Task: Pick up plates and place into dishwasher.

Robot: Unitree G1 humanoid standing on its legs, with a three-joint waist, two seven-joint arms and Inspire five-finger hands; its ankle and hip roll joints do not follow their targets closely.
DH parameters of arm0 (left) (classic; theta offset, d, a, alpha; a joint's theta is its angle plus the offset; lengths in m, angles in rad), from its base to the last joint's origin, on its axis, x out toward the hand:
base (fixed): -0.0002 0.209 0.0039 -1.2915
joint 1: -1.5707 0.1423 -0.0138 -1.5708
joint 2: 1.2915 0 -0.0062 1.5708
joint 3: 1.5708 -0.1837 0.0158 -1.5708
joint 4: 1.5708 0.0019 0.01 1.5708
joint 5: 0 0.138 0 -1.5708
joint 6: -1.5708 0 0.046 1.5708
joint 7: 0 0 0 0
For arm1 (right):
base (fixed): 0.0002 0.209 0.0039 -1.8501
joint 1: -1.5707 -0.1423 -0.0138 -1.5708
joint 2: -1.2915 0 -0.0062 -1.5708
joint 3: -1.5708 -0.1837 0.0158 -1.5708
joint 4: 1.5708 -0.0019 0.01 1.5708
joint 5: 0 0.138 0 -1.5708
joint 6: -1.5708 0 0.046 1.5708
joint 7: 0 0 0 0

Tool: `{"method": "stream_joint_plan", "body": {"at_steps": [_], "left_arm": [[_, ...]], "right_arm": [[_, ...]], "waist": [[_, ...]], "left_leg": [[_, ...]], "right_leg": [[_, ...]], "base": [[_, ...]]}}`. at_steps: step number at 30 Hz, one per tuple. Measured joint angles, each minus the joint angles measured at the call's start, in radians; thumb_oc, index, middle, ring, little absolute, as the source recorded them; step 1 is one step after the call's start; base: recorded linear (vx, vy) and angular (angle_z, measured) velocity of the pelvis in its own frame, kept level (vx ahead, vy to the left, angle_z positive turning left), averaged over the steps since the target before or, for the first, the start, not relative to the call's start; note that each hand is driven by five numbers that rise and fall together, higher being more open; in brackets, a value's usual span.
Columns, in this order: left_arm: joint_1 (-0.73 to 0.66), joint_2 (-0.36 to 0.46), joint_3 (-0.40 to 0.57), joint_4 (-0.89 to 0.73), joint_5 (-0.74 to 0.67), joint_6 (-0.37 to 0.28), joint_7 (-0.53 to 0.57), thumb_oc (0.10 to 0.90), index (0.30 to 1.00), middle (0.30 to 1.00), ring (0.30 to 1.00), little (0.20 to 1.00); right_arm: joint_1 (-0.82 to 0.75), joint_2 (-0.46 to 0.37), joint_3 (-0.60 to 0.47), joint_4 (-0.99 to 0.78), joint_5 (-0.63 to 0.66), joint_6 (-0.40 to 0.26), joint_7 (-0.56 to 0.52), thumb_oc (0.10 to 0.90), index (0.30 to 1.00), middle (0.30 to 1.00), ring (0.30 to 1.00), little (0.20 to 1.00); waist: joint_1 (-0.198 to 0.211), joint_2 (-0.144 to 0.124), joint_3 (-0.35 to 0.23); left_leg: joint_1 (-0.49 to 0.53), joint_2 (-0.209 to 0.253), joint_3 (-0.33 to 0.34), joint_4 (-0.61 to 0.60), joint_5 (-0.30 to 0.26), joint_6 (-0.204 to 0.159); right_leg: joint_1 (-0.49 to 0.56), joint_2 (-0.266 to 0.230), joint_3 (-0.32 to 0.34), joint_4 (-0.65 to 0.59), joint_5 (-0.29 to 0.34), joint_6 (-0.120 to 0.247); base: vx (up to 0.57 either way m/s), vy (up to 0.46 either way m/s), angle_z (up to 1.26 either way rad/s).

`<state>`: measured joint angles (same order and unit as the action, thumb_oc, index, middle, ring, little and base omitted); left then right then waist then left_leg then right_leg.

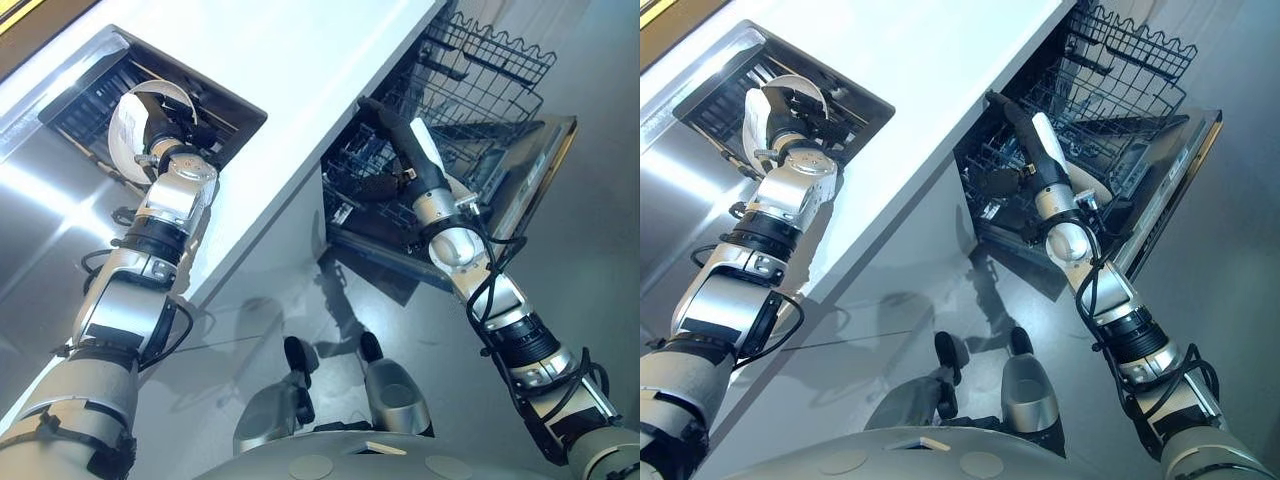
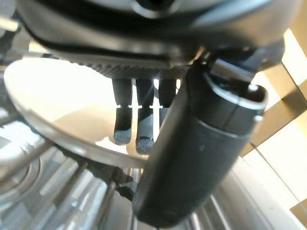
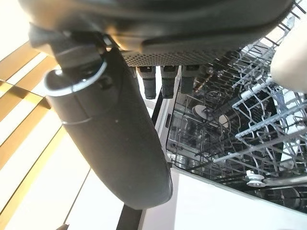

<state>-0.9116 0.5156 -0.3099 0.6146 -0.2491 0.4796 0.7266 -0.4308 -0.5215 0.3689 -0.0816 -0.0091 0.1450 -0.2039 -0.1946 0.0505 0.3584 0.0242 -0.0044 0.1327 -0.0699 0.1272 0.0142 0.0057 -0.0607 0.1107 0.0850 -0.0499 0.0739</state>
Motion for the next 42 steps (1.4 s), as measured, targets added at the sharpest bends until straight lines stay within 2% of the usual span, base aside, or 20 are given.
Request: {"method": "stream_joint_plan", "body": {"at_steps": [10,18,27,34,37,42], "left_arm": [[0.048,0.14,-0.027,-0.012,0.211,0.006,-0.042,0.1,0.3,0.3,0.3,0.2],[0.091,0.188,-0.007,-0.061,0.214,-0.098,-0.058,0.1,0.3,0.3,0.3,0.2],[0.121,0.196,0.0,-0.094,0.235,-0.124,-0.108,0.1,0.3,0.3,0.3,0.2],[0.124,0.223,0.0,-0.108,0.281,-0.202,-0.128,0.1,0.3,0.3,0.3,0.2],[0.126,0.246,0.0,-0.166,0.283,-0.249,-0.128,0.1,0.3,0.3,0.3,0.2],[0.126,0.283,0.002,-0.293,0.31,-0.311,-0.132,0.1,0.3,0.3,0.3,0.2]], "right_arm": [[0.004,-0.052,-0.039,-0.008,0.03,-0.014,-0.005,0.8,0.9,0.9,0.9,0.9],[0.015,-0.059,-0.056,-0.008,0.033,-0.014,-0.015,0.8,0.9,0.9,0.9,0.9],[0.026,-0.06,-0.081,-0.009,0.05,-0.014,-0.006,0.8,0.9,0.9,0.9,0.9],[0.027,-0.089,-0.082,-0.009,0.044,-0.023,-0.008,0.8,0.9,0.9,0.9,0.9],[0.027,-0.114,-0.085,-0.009,0.024,-0.039,-0.02,0.8,0.9,0.9,0.9,0.9],[0.026,-0.139,-0.138,-0.084,0.002,-0.109,-0.052,0.8,0.9,0.9,0.9,0.9]], "waist": [[0.009,0.002,-0.001],[0.019,0.002,-0.001],[0.026,0.002,-0.001],[0.028,0.002,-0.001],[0.035,0.001,-0.001],[0.055,0.001,-0.001]], "left_leg": [[0.016,0.005,-0.037,-0.018,0.008,-0.011],[0.023,0.005,-0.052,-0.018,0.009,-0.013],[0.023,0.005,-0.06,-0.018,0.011,-0.015],[0.026,0.005,-0.061,-0.018,0.011,-0.015],[0.025,0.004,-0.06,-0.019,0.011,-0.015],[0.025,0.004,-0.06,-0.019,0.011,-0.015]], "right_leg": [[0.062,0.001,-0.043,-0.079,0.024,-0.01],[0.105,0.0,-0.066,-0.141,0.052,-0.014],[0.111,0.0,-0.072,-0.143,0.053,-0.014],[0.13,0.0,-0.077,-0.171,0.065,-0.016],[0.13,-0.001,-0.077,-0.171,0.065,-0.016],[0.13,0.0,-0.078,-0.171,0.065,-0.016]], "base": [[-0.05,-0.02,0.11],[-0.04,-0.014,0.06],[-0.03,0.003,0.02],[-0.01,0.009,0.02],[0.0,0.0,0.0],[0.0,0.0,0.0]]}}
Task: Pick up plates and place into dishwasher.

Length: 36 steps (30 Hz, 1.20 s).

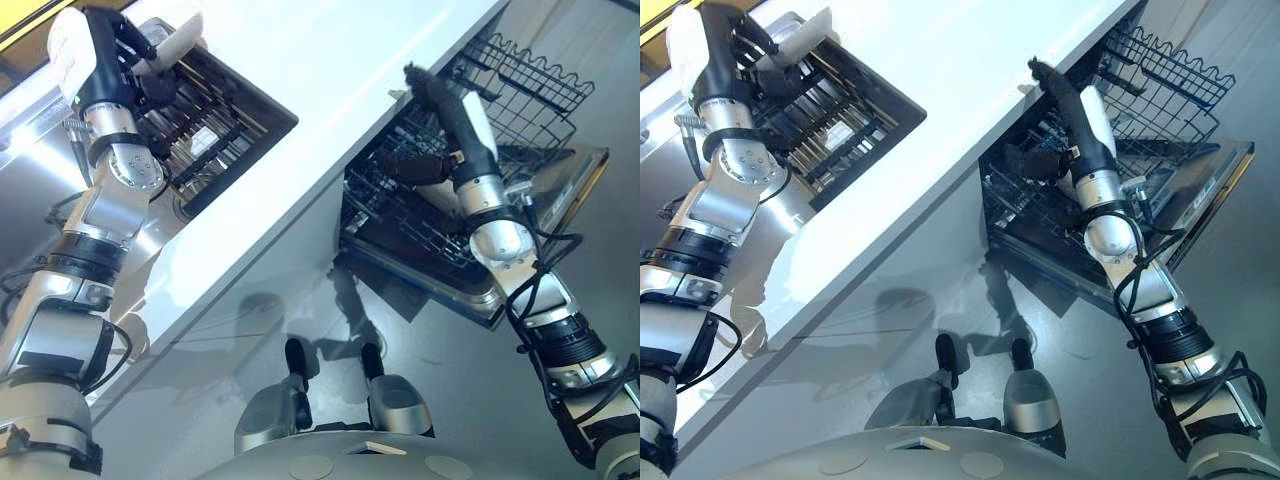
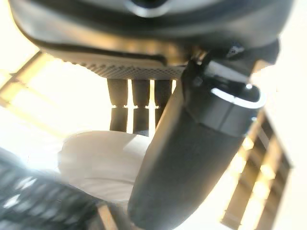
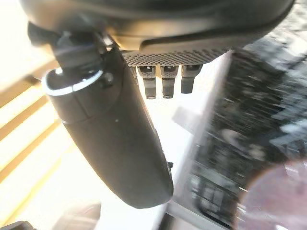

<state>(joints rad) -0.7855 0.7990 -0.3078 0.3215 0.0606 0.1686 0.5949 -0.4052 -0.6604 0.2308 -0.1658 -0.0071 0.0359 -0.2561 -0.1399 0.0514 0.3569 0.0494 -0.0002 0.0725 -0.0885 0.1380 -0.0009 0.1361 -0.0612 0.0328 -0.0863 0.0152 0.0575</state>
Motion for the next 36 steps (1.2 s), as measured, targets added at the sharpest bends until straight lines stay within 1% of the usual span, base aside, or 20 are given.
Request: {"method": "stream_joint_plan", "body": {"at_steps": [2,4,5,7,9,13,14,15,18,19,20,21,26,27,29,31,32,34,36], "left_arm": [[0.0,0.02,0.001,-0.044,0.014,-0.019,-0.005,0.1,0.3,0.3,0.3,0.2],[0.0,0.047,0.001,-0.078,0.017,-0.023,-0.015,0.1,0.3,0.3,0.3,0.2],[0.0,0.059,0.004,-0.095,0.018,-0.026,-0.017,0.1,0.3,0.3,0.3,0.2],[0.002,0.073,0.018,-0.121,0.018,-0.029,-0.023,0.1,0.3,0.3,0.3,0.2],[0.006,0.078,0.05,-0.139,0.018,-0.031,-0.033,0.1,0.3,0.3,0.3,0.2],[0.013,0.1,0.088,-0.175,0.019,-0.036,-0.055,0.1,0.3,0.3,0.3,0.2],[0.013,0.107,0.088,-0.189,0.019,-0.036,-0.064,0.1,0.3,0.3,0.3,0.2],[0.013,0.113,0.088,-0.206,0.019,-0.042,-0.082,0.1,0.3,0.3,0.3,0.2],[0.013,0.113,0.088,-0.235,0.019,-0.049,-0.108,0.1,0.3,0.3,0.3,0.2],[0.013,0.113,0.088,-0.239,0.019,-0.065,-0.128,0.1,0.3,0.3,0.3,0.2],[0.013,0.113,0.088,-0.242,0.018,-0.066,-0.133,0.1,0.3,0.3,0.3,0.2],[0.015,0.113,0.088,-0.256,0.018,-0.067,-0.15,0.1,0.3,0.3,0.3,0.2],[0.064,0.113,0.088,-0.333,0.018,-0.102,-0.211,0.1,0.3,0.3,0.3,0.2],[0.068,0.113,0.088,-0.341,0.019,-0.106,-0.218,0.1,0.3,0.3,0.3,0.2],[0.088,0.113,0.087,-0.381,0.019,-0.124,-0.253,0.1,0.3,0.3,0.3,0.2],[0.101,0.111,0.087,-0.402,0.037,-0.151,-0.281,0.1,0.3,0.3,0.3,0.2],[0.102,0.111,0.086,-0.408,0.04,-0.154,-0.286,0.1,0.3,0.3,0.3,0.2],[0.106,0.111,0.085,-0.438,0.058,-0.164,-0.318,0.1,0.3,0.3,0.3,0.2],[0.106,0.111,0.085,-0.456,0.058,-0.176,-0.335,0.1,0.3,0.3,0.3,0.2]], "right_arm": [[-0.012,-0.012,-0.025,-0.036,-0.026,-0.03,-0.031,0.8,0.9,0.9,0.9,0.9],[-0.035,-0.035,-0.043,-0.042,-0.055,-0.051,-0.071,0.8,0.9,0.9,0.9,0.9],[-0.037,-0.04,-0.069,-0.042,-0.077,-0.062,-0.098,0.8,0.9,0.9,0.9,0.9],[-0.037,-0.05,-0.12,-0.042,-0.108,-0.068,-0.152,0.8,0.9,0.9,0.9,0.9],[-0.037,-0.066,-0.158,-0.042,-0.136,-0.075,-0.179,0.8,0.9,0.9,0.9,0.9],[-0.037,-0.107,-0.21,-0.043,-0.161,-0.095,-0.194,0.8,0.9,0.9,0.9,0.9],[-0.037,-0.109,-0.221,-0.043,-0.162,-0.106,-0.194,0.8,0.9,0.9,0.9,0.9],[-0.038,-0.11,-0.231,-0.044,-0.162,-0.131,-0.189,0.8,0.9,0.9,0.9,0.9],[-0.038,-0.112,-0.231,-0.056,-0.162,-0.166,-0.156,0.8,0.9,0.9,0.9,0.9],[-0.038,-0.117,-0.231,-0.063,-0.162,-0.183,-0.123,0.8,0.9,0.9,0.9,0.9],[-0.038,-0.12,-0.23,-0.066,-0.162,-0.186,-0.115,0.8,0.9,0.9,0.9,0.9],[-0.041,-0.128,-0.229,-0.074,-0.162,-0.196,-0.075,0.8,0.9,0.9,0.9,0.9],[-0.104,-0.162,-0.169,-0.074,-0.162,-0.191,0.056,0.8,0.9,0.9,0.9,0.9],[-0.11,-0.163,-0.165,-0.074,-0.163,-0.191,0.067,0.8,0.9,0.9,0.9,0.9],[-0.13,-0.175,-0.14,-0.076,-0.174,-0.191,0.114,0.8,0.9,0.9,0.9,0.9],[-0.131,-0.179,-0.124,-0.076,-0.181,-0.188,0.145,0.8,0.9,0.9,0.9,0.9],[-0.131,-0.18,-0.121,-0.076,-0.181,-0.188,0.151,0.8,0.9,0.9,0.9,0.9],[-0.134,-0.18,-0.096,-0.076,-0.181,-0.181,0.174,0.8,0.9,0.9,0.9,0.9],[-0.134,-0.18,-0.088,-0.076,-0.182,-0.179,0.185,0.8,0.9,0.9,0.9,0.9]], "waist": [[0.006,-0.001,-0.001],[0.008,-0.004,-0.002],[0.011,-0.007,-0.004],[0.02,-0.009,-0.005],[0.023,-0.01,-0.005],[0.023,-0.018,-0.01],[0.024,-0.022,-0.012],[0.023,-0.029,-0.018],[0.023,-0.039,-0.025],[0.026,-0.041,-0.026],[0.027,-0.041,-0.026],[0.03,-0.041,-0.026],[0.043,-0.041,-0.027],[0.044,-0.041,-0.027],[0.057,-0.041,-0.027],[0.06,-0.041,-0.027],[0.062,-0.041,-0.027],[0.082,-0.041,-0.027],[0.085,-0.041,-0.027]], "left_leg": [[0.0,0.0,0.0,0.0,0.0,0.0],[0.001,0.0,0.0,0.0,0.0,0.0],[0.004,0.0,0.0,0.0,0.0,0.0],[0.01,0.0,0.0,0.0,-0.001,-0.001],[0.01,0.0,0.0,0.0,-0.001,-0.001],[0.01,0.0,-0.001,0.0,-0.001,-0.001],[0.01,0.0,-0.002,0.0,-0.001,-0.001],[0.01,0.0,-0.007,0.0,-0.001,-0.001],[0.009,0.0,-0.011,0.0,-0.001,-0.001],[0.009,-0.001,-0.015,0.0,-0.001,-0.001],[0.008,-0.001,-0.016,0.0,-0.001,-0.001],[0.008,-0.001,-0.022,0.0,-0.001,-0.001],[0.008,-0.002,-0.028,0.0,0.001,-0.001],[0.007,-0.002,-0.029,0.0,0.001,-0.001],[0.006,-0.002,-0.037,0.0,0.002,-0.002],[0.005,-0.003,-0.052,0.0,0.003,-0.002],[0.005,-0.003,-0.053,0.0,0.004,-0.002],[0.004,-0.003,-0.057,0.0,0.004,-0.003],[-0.003,-0.005,-0.066,0.0,0.008,-0.002]], "right_leg": [[0.001,0.0,0.0,0.0,0.0,0.0],[0.001,0.0,-0.001,0.001,0.0,0.0],[0.004,0.0,-0.001,0.001,0.0,0.0],[0.009,0.0,0.0,0.0,0.0,0.0],[0.01,0.0,0.0,0.001,0.0,0.0],[0.01,0.0,0.0,0.001,0.0,0.0],[0.01,0.001,-0.001,0.001,0.0,0.0],[0.01,0.001,-0.002,0.001,0.0,0.0],[0.011,0.001,-0.006,0.001,0.0,0.0],[0.012,0.0,-0.009,0.001,0.0,0.0],[0.012,0.0,-0.01,0.001,0.0,0.0],[0.014,0.0,-0.013,0.001,0.0,0.0],[0.016,0.001,-0.019,0.001,0.0,0.0],[0.016,0.001,-0.019,0.001,0.0,0.0],[0.019,0.001,-0.027,0.0,-0.001,0.0],[0.026,0.001,-0.047,0.0,-0.002,0.001],[0.027,0.002,-0.048,0.0,-0.002,0.001],[0.028,0.002,-0.052,-0.001,-0.002,0.001],[0.029,0.001,-0.067,-0.001,-0.002,0.001]], "base": [[0.0,0.0,0.0],[0.0,0.0,0.0],[0.0,0.0,0.0],[0.0,0.0,0.0],[0.0,0.0,0.0],[0.0,0.0,0.0],[0.0,0.0,0.0],[0.0,0.0,0.0],[0.0,0.004,0.02],[0.0,0.008,0.05],[0.0,0.005,0.07],[-0.01,0.0,0.08],[0.0,0.0,0.02],[-0.01,-0.001,0.06],[0.0,-0.004,0.11],[0.0,-0.004,0.2],[0.0,-0.002,0.13],[-0.01,-0.002,0.06],[-0.01,-0.003,0.2]]}}
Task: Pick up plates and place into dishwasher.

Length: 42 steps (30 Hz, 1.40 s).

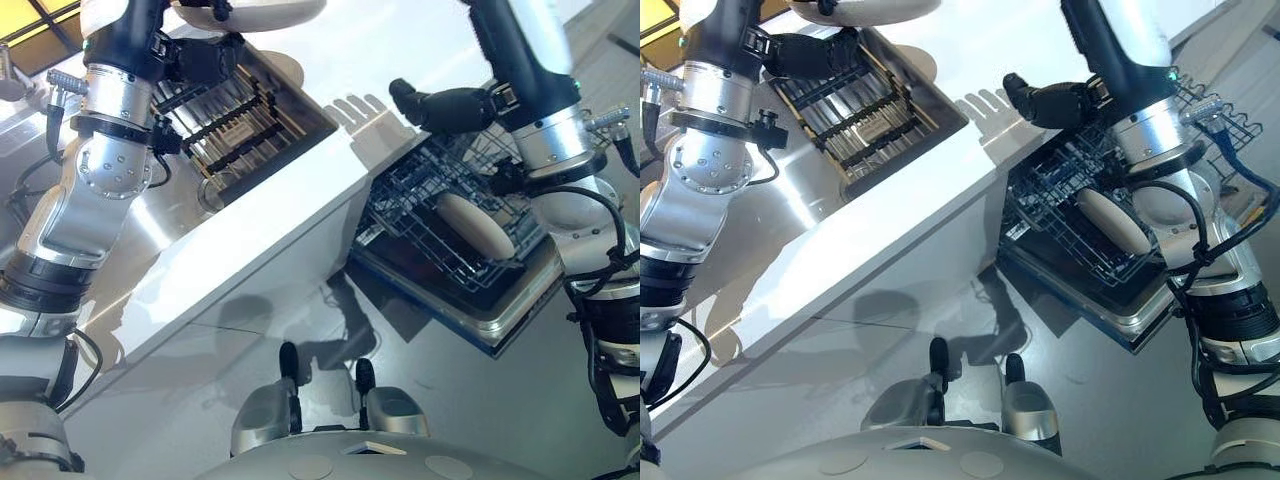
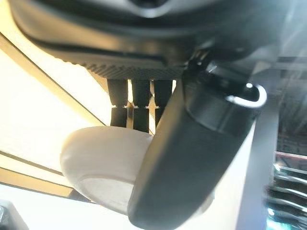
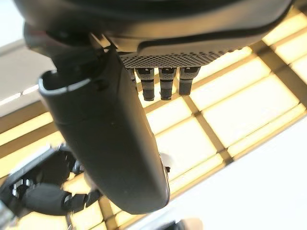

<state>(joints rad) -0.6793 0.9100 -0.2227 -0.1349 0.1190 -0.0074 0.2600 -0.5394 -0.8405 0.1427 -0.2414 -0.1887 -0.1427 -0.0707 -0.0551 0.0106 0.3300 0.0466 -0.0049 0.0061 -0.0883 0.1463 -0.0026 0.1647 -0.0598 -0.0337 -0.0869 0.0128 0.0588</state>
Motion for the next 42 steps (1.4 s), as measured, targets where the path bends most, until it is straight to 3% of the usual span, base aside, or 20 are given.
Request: {"method": "stream_joint_plan", "body": {"at_steps": [7,12,20,26,31,42], "left_arm": [[0.011,-0.01,-0.004,-0.024,0.0,-0.049,-0.056,0.1,0.3,0.3,0.3,0.2],[0.024,-0.022,-0.006,-0.058,0.0,-0.066,-0.08,0.1,0.3,0.3,0.3,0.2],[0.111,-0.065,-0.01,-0.098,-0.008,-0.086,-0.152,0.1,0.3,0.3,0.3,0.2],[0.128,-0.107,-0.024,-0.105,-0.092,-0.083,-0.223,0.1,0.3,0.3,0.3,0.2],[0.15,-0.117,-0.06,-0.135,-0.122,-0.083,-0.274,0.1,0.3,0.3,0.3,0.2],[0.15,-0.117,-0.087,-0.169,-0.16,-0.089,-0.306,0.1,0.3,0.3,0.3,0.2]], "right_arm": [[0.0,0.0,0.019,0.0,0.026,0.015,0.123,0.8,0.9,0.9,0.9,0.9],[0.0,0.0,0.039,0.0,0.045,0.018,0.143,0.8,0.9,0.9,0.9,0.9],[0.017,0.043,0.038,0.0,-0.014,0.01,0.044,0.8,0.9,0.9,0.9,0.9],[0.029,0.047,0.038,0.0,-0.127,0.006,-0.055,0.8,0.9,0.9,0.9,0.9],[0.033,0.054,0.04,0.0,-0.16,0.007,-0.078,0.8,0.9,0.9,0.9,0.9],[0.066,0.014,0.092,0.001,-0.148,0.077,0.112,0.8,0.9,0.9,0.9,0.9]], "waist": [[0.02,0.0,0.0],[0.024,0.0,-0.007],[0.023,0.0,-0.083],[0.022,0.001,-0.102],[0.021,0.002,-0.129],[0.022,0.002,-0.135]], "left_leg": [[-0.01,-0.004,-0.025,0.0,0.007,-0.002],[-0.022,-0.01,-0.037,0.0,0.01,-0.005],[-0.024,-0.016,-0.038,0.0,0.012,0.007],[-0.023,-0.016,-0.038,0.0,0.008,0.002],[-0.023,-0.016,-0.037,0.0,0.007,0.003],[-0.024,-0.016,-0.038,0.0,0.007,0.003]], "right_leg": [[0.002,0.0,-0.026,0.0,0.0,0.0],[-0.001,-0.004,-0.037,0.0,-0.001,0.0],[0.0,-0.014,-0.041,0.0,-0.009,0.009],[0.0,-0.014,-0.04,0.0,-0.009,0.009],[0.0,-0.014,-0.039,0.0,-0.009,0.009],[0.0,-0.014,-0.039,0.0,-0.009,0.009]], "base": [[-0.01,-0.002,0.12],[-0.01,-0.004,0.11],[0.0,-0.002,0.01],[0.0,0.0,0.0],[0.0,0.0,0.0],[0.0,0.0,0.0]]}}
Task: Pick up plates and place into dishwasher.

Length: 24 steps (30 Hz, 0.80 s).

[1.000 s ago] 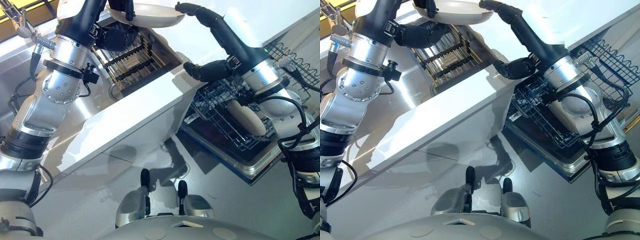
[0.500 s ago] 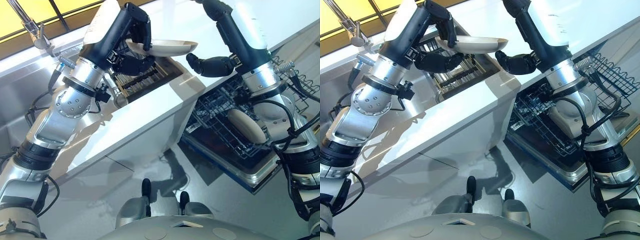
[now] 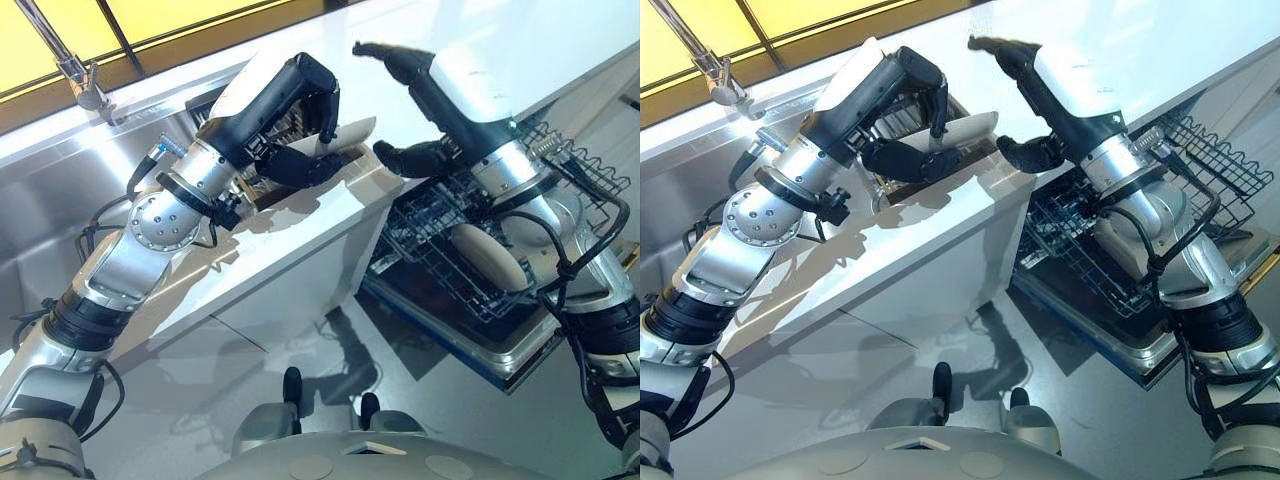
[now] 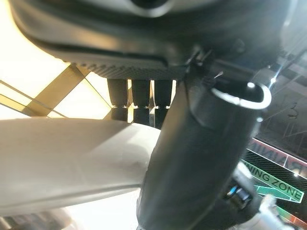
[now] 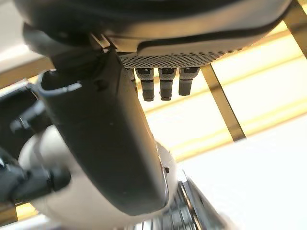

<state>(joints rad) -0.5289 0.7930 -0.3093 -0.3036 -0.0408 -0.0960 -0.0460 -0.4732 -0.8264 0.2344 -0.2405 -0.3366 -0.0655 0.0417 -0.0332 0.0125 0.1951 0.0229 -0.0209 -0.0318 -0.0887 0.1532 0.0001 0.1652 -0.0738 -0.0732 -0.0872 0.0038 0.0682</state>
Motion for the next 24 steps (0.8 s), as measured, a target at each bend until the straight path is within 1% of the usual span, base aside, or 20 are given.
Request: {"method": "stream_joint_plan", "body": {"at_steps": [2,4,6,9,12,13,14,18,19,20,21,22,24], "left_arm": [[0.0,0.0,0.0,0.0,0.0,-0.002,0.0,0.1,0.3,0.3,0.3,0.2],[0.0,0.0,0.0,0.0,0.001,-0.006,0.0,0.1,0.3,0.3,0.3,0.2],[0.0,0.001,0.0,0.0,0.001,-0.015,0.0,0.1,0.3,0.3,0.3,0.2],[0.0,0.002,0.0,0.0,0.002,-0.018,0.001,0.1,0.3,0.3,0.3,0.2],[0.0,0.002,0.0,0.0,0.002,-0.023,0.001,0.1,0.3,0.3,0.3,0.2],[0.0,0.002,0.0,0.0,0.002,-0.025,0.001,0.1,0.3,0.3,0.3,0.2],[0.0,0.002,0.0,0.0,0.002,-0.03,0.001,0.1,0.3,0.3,0.3,0.2],[0.0,0.002,0.0,0.0,0.002,-0.047,0.0,0.1,0.3,0.3,0.3,0.2],[0.0,0.002,0.0,0.0,0.002,-0.048,0.0,0.1,0.3,0.3,0.3,0.2],[0.0,0.002,0.0,0.0,0.002,-0.052,-0.001,0.1,0.3,0.3,0.3,0.2],[0.0,0.002,0.0,0.0,0.002,-0.057,-0.003,0.1,0.3,0.3,0.3,0.2],[0.0,0.002,0.0,0.0,0.001,-0.062,-0.007,0.1,0.3,0.3,0.3,0.2],[0.0,0.002,0.0,-0.003,0.0,-0.065,-0.022,0.1,0.3,0.3,0.3,0.2]], "right_arm": [[0.0,0.0,0.012,0.0,0.001,0.001,0.018,0.8,0.9,0.9,0.9,0.9],[0.0,-0.001,0.017,0.0,0.003,0.004,0.063,0.8,0.9,0.9,0.9,0.9],[0.0,-0.006,0.02,0.0,0.004,0.019,0.106,0.8,0.9,0.9,0.9,0.9],[0.001,-0.02,0.02,0.009,0.004,0.029,0.141,0.8,0.9,0.9,0.9,0.9],[0.005,-0.021,0.02,0.011,0.004,0.029,0.142,0.8,0.9,0.9,0.9,0.9],[0.006,-0.021,0.02,0.011,0.005,0.029,0.141,0.762,0.867,0.867,0.867,0.862],[0.009,-0.021,0.02,0.011,0.006,0.029,0.14,0.8,0.9,0.9,0.9,0.9],[0.014,-0.016,0.02,0.011,0.023,0.028,0.14,0.8,0.9,0.9,0.9,0.9],[0.014,-0.015,0.02,0.011,0.023,0.028,0.14,0.665,0.785,0.785,0.785,0.765],[0.014,-0.015,0.02,0.011,0.024,0.028,0.14,0.465,0.613,0.613,0.613,0.565],[0.014,-0.015,0.02,0.011,0.026,0.028,0.14,0.344,0.509,0.509,0.509,0.444],[0.014,-0.015,0.02,0.011,0.035,0.028,0.14,0.1,0.3,0.3,0.3,0.2],[0.014,-0.01,0.02,0.012,0.044,0.028,0.13,0.1,0.3,0.3,0.3,0.2]], "waist": [[-0.001,0.0,0.0],[-0.001,0.0,0.0],[-0.001,0.0,0.0],[-0.001,0.0,0.0],[-0.001,0.0,0.0],[-0.002,0.0,0.0],[-0.001,0.0,0.0],[-0.001,0.0,0.0],[-0.002,0.0,0.0],[-0.001,0.0,0.0],[-0.001,0.0,0.0],[-0.001,0.0,0.0],[-0.001,-0.001,0.0]], "left_leg": [[0.0,0.0,0.0,0.0,0.0,0.0],[0.0,0.0,-0.001,0.0,0.0,0.0],[0.0,0.0,-0.002,0.0,0.0,0.0],[-0.001,0.0,-0.003,0.0,0.0,0.0],[-0.001,0.0,-0.004,0.0,0.0,0.0],[-0.001,0.0,-0.004,0.0,0.0,0.0],[-0.001,0.0,-0.004,0.0,0.0,0.0],[-0.001,0.0,-0.004,0.0,0.0,0.0],[-0.001,0.0,-0.004,0.0,0.0,0.0],[-0.001,0.0,-0.004,0.0,0.0,0.0],[-0.001,0.0,-0.004,0.0,0.0,0.0],[-0.001,0.0,-0.004,0.0,0.0,0.0],[-0.001,0.0,-0.005,0.0,0.0,0.0]], "right_leg": [[0.0,0.0,0.0,0.0,0.0,0.0],[0.0,0.0,0.0,0.0,0.0,0.0],[0.0,0.0,-0.001,0.0,0.0,0.0],[0.0,0.0,-0.002,0.0,0.0,0.0],[0.0,0.0,-0.002,0.0,0.0,0.0],[0.0,0.0,-0.003,0.0,0.0,0.0],[0.0,0.0,-0.003,0.0,0.0,0.0],[0.0,0.0,-0.003,0.0,0.0,0.0],[0.0,0.0,-0.003,0.0,0.0,0.0],[0.001,0.0,-0.003,0.0,0.0,0.0],[0.001,0.0,-0.003,0.0,0.0,0.0],[0.001,0.0,-0.004,0.0,0.0,0.0],[0.002,0.0,-0.006,0.0,0.0,0.0]], "base": [[0.0,0.0,0.0],[0.0,0.0,0.0],[0.0,0.0,0.0],[0.0,0.0,0.0],[0.0,0.0,0.0],[0.0,0.0,0.0],[0.0,0.0,0.0],[0.0,0.0,0.0],[0.0,0.0,0.0],[0.0,0.0,0.0],[0.0,0.0,0.0],[0.0,0.0,0.0],[0.0,0.0,0.0]]}}
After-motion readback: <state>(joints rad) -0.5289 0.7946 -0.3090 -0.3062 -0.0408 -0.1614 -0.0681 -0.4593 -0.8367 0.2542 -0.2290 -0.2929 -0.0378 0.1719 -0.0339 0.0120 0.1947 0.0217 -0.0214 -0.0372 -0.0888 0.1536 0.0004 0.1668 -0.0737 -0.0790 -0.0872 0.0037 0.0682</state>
